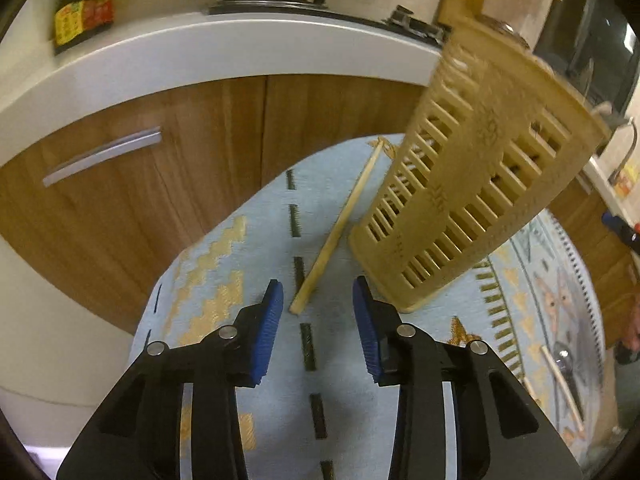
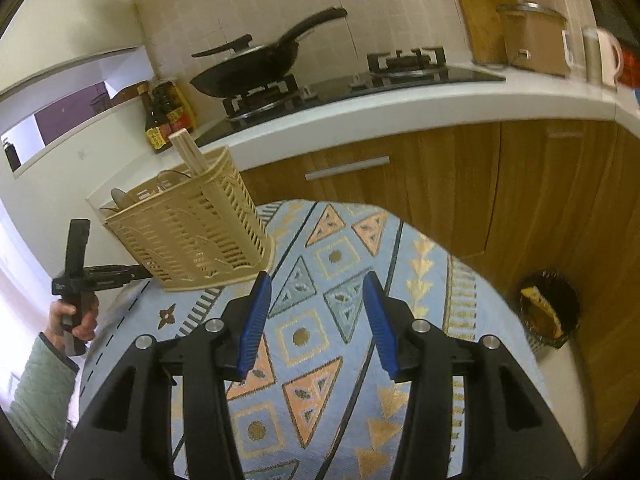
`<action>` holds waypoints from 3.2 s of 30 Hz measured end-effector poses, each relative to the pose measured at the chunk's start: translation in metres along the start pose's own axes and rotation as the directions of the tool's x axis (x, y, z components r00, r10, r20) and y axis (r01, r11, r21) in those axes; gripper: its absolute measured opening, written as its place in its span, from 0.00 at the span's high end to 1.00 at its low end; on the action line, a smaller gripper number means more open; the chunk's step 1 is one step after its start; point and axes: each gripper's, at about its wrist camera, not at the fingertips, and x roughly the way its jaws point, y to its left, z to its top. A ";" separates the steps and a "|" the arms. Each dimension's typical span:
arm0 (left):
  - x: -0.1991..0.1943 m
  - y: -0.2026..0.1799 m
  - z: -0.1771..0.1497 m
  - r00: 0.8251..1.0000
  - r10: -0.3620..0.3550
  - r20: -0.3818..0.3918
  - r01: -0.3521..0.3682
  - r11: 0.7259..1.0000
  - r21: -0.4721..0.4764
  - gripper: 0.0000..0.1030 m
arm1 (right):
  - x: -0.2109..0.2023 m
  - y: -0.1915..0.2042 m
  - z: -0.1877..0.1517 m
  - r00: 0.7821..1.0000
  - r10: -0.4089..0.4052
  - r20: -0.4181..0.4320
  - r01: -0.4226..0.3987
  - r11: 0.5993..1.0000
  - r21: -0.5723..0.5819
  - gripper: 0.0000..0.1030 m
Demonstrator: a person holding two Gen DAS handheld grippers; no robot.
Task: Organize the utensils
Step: 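Grasp another wooden chopstick with the left tool while the right tool moves back over the cloth, then lift the wooden chopstick with the left tool over the beige holder, then open the left tool to drop the chopstick into the holder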
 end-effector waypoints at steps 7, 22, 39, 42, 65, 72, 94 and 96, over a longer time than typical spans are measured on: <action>0.008 -0.018 0.002 0.983 0.182 -0.021 -0.182 0.983 0.018 0.96 | -0.008 -0.010 -0.003 1.000 -0.003 0.013 0.003 0.999 0.033 0.57; -0.097 -0.081 -0.161 0.992 0.123 -0.038 -0.128 0.905 -0.406 0.96 | -0.027 -0.022 -0.028 0.998 0.067 0.016 -0.068 0.991 0.117 0.57; -0.041 -0.083 -0.077 0.959 0.198 -0.201 -0.229 0.962 -0.146 0.86 | -0.033 0.010 -0.038 0.991 0.131 -0.029 -0.128 0.987 0.094 0.52; -0.038 -0.100 -0.078 0.937 0.295 -0.188 -0.312 0.948 -0.065 0.97 | -0.031 0.012 -0.039 0.992 0.120 -0.031 -0.117 0.990 0.082 0.52; -0.185 -0.103 0.062 0.705 0.104 0.701 0.079 0.972 -0.223 0.97 | 0.015 -0.008 -0.049 0.990 0.127 0.060 -0.134 0.982 0.137 0.52; -0.138 -0.103 0.090 0.674 0.182 0.716 -0.004 0.970 -0.242 0.97 | 0.019 0.006 -0.050 0.995 0.094 0.043 -0.096 0.994 0.059 0.52; -0.129 -0.080 0.000 0.761 0.160 0.629 0.001 0.969 -0.248 0.64 | 0.017 0.013 -0.053 0.993 0.111 0.037 -0.112 0.993 0.026 0.45; -0.136 -0.083 -0.012 0.780 0.158 0.606 0.005 0.966 -0.257 0.55 | 0.018 0.013 -0.053 0.994 0.109 0.030 -0.110 0.994 0.025 0.43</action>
